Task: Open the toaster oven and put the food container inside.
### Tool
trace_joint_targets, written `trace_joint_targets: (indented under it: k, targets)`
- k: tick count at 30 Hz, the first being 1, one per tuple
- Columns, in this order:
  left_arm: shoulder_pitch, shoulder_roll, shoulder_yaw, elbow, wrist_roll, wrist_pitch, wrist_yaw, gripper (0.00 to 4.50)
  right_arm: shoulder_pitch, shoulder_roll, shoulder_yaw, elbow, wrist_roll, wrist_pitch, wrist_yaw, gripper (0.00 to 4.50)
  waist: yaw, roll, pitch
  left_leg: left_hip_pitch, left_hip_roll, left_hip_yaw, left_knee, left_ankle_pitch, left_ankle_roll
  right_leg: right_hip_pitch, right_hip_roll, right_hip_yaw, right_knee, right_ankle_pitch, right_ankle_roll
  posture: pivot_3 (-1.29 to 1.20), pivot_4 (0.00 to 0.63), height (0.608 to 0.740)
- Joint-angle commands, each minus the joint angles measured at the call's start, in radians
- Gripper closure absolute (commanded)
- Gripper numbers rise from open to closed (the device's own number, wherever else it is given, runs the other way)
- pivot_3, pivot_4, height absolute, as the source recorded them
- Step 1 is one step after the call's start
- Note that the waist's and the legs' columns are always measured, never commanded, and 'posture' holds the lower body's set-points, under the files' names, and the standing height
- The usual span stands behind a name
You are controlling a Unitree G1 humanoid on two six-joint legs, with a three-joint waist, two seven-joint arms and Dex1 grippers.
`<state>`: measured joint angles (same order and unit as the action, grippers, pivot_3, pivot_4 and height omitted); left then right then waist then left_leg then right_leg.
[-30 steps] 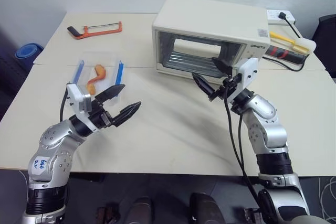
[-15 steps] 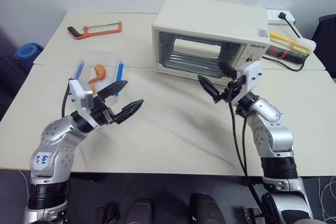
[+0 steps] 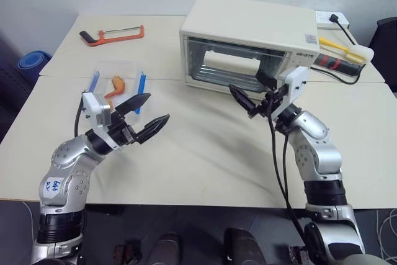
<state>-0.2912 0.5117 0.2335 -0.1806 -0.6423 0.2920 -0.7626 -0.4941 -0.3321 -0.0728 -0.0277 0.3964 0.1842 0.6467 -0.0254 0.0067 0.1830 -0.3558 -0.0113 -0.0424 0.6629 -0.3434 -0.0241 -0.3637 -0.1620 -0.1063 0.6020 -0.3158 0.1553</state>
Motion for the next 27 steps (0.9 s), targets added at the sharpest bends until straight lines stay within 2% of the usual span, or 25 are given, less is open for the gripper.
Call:
trace_joint_targets:
  k: [1, 6, 14, 15, 21, 27]
  targets:
    - [-0.061, 0.015, 0.027, 0.047, 0.026, -0.032, 0.013, 0.41, 0.050, -0.023, 0.044, -0.075, -0.018, -0.025, 0.049, 0.00, 0.000, 0.000, 0.000, 0.000, 0.000, 0.000, 0.000, 0.000, 0.000, 0.000, 0.000, 0.000, 0.000, 0.000, 0.000, 0.00, 0.150, 0.740]
    - [-0.228, -0.017, 0.007, 0.262, 0.137, -0.123, 0.080, 1.88, 0.096, -0.022, 0.064, -0.077, -0.049, -0.080, 0.064, 0.00, 0.001, 0.000, 0.000, 0.000, 0.000, 0.000, 0.000, 0.000, 0.000, 0.000, 0.000, 0.000, 0.000, 0.000, 0.000, 0.00, 0.150, 0.740]
    - [-0.606, -0.148, -0.038, 0.780, 0.313, -0.357, 0.194, 4.32, 0.075, -0.005, 0.068, -0.031, -0.075, -0.142, 0.057, 0.00, 0.000, -0.003, 0.002, -0.002, -0.001, 0.000, 0.000, 0.000, 0.000, -0.002, 0.000, -0.001, 0.000, 0.000, 0.000, 0.00, 0.150, 0.740]
    - [-0.638, -0.162, -0.046, 0.833, 0.326, -0.391, 0.182, 4.46, 0.073, -0.005, 0.069, -0.027, -0.077, -0.147, 0.057, 0.00, -0.003, -0.003, 0.002, -0.002, -0.001, 0.001, 0.000, 0.000, 0.000, -0.003, 0.000, -0.001, 0.001, 0.000, 0.000, 0.00, 0.150, 0.740]
    - [-0.800, -0.226, -0.076, 1.097, 0.380, -0.492, 0.119, 4.46, 0.083, -0.022, 0.064, -0.026, -0.084, -0.169, 0.071, 0.00, -0.002, -0.004, 0.002, -0.007, -0.001, 0.006, 0.001, 0.000, 0.000, -0.012, 0.000, -0.001, 0.005, 0.000, 0.000, 0.00, 0.150, 0.740]
    - [-0.856, -0.247, -0.077, 1.192, 0.379, -0.538, 0.006, 4.46, 0.156, -0.063, 0.044, -0.068, -0.088, -0.199, 0.097, 0.00, -0.001, -0.004, 0.002, -0.010, -0.001, 0.006, 0.002, 0.000, 0.000, -0.013, -0.001, -0.002, 0.005, 0.000, 0.001, 0.00, 0.150, 0.740]
